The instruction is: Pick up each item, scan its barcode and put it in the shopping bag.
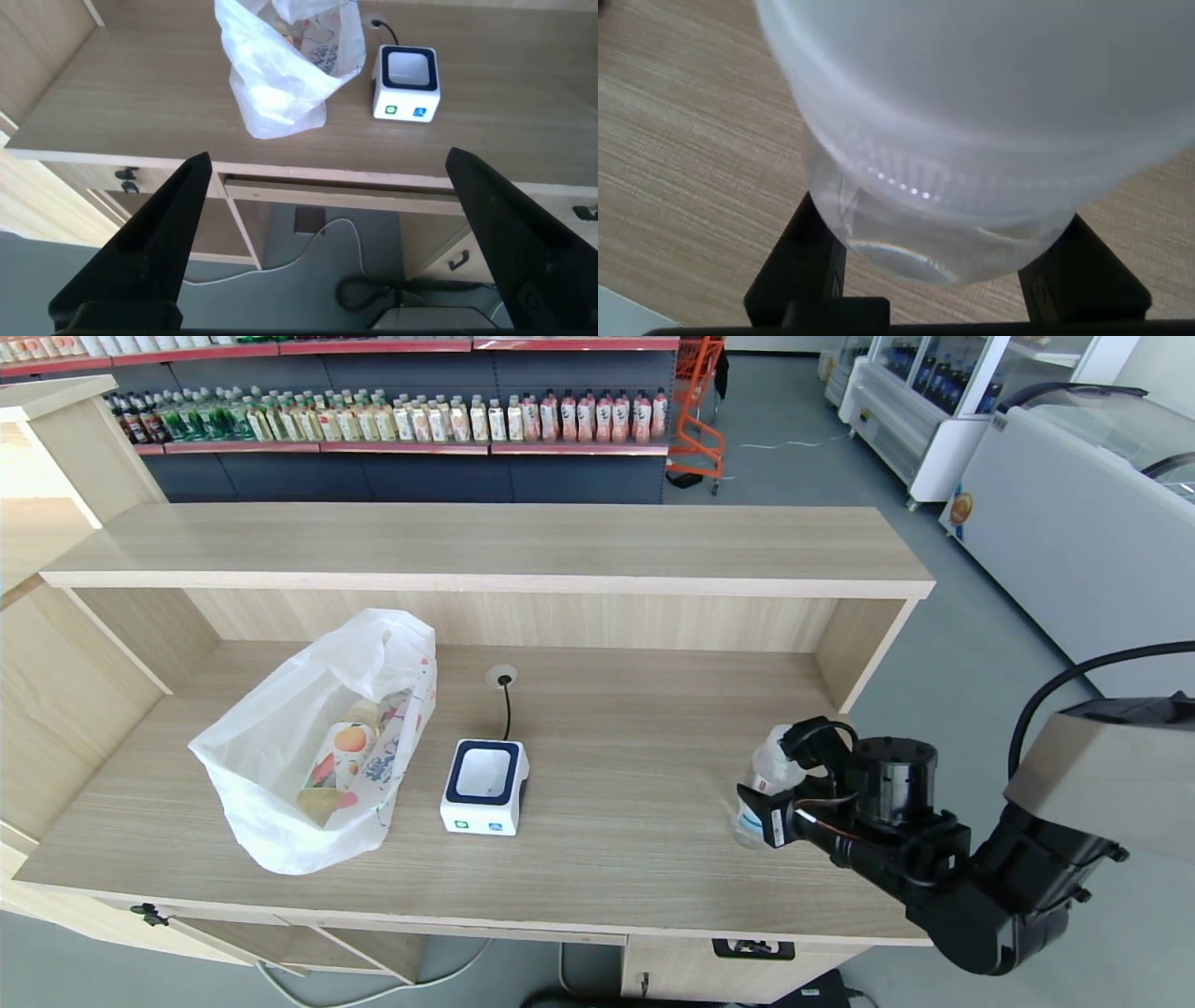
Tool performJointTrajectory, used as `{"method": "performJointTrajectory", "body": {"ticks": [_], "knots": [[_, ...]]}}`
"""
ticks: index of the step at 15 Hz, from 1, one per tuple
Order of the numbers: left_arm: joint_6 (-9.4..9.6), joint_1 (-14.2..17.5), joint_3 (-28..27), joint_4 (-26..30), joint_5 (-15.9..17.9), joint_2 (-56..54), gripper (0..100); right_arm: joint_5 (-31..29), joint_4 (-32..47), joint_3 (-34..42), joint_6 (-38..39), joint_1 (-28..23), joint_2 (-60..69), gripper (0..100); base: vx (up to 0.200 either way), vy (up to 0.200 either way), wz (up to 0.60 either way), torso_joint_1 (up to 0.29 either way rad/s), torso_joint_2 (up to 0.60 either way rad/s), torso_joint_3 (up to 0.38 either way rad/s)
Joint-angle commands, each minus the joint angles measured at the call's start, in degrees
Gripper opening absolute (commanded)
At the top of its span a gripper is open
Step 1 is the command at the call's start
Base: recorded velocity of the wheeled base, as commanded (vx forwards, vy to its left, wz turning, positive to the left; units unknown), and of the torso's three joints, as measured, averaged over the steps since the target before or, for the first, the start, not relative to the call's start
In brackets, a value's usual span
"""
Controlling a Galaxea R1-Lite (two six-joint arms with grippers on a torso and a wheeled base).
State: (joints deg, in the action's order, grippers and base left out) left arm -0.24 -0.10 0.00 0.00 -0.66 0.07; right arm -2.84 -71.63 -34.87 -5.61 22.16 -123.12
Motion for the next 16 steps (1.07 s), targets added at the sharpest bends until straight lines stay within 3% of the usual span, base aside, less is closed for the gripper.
{"method": "performJointTrajectory", "body": {"ticks": [1, 4, 9, 13, 16], "knots": [[-0.02, 0.01, 0.00, 0.00, -0.04, 0.01, 100, 1.61, -1.76, 0.68, 3.06, -0.54, 2.80, 0, 0.000, 0.000, 0.00, 0.000, 0.00, 0.000], [-0.02, 0.01, 0.00, 0.00, -0.04, 0.01, 100, 11.01, -2.46, 3.49, 9.83, -1.24, 11.77, 0, 0.000, 0.000, 0.00, 0.000, 0.00, 0.000], [-0.02, 0.01, 0.00, 0.00, -0.04, 0.01, 100, 36.15, -6.15, 6.56, 15.45, -5.99, 19.41, 0, 0.000, 0.000, 0.00, 0.000, 0.00, 0.000], [-0.02, 0.01, 0.00, 0.00, -0.04, 0.01, 100, 36.50, -6.33, 7.53, 16.07, -4.58, 20.29, 0, 0.000, 0.000, 0.00, 0.000, 0.00, 0.000], [-0.02, 0.01, 0.00, 0.00, -0.04, 0.01, 100, 36.41, -12.66, 11.05, 19.05, -0.37, 20.12, 0, 0.000, 0.000, 0.00, 0.000, 0.00, 0.000]]}}
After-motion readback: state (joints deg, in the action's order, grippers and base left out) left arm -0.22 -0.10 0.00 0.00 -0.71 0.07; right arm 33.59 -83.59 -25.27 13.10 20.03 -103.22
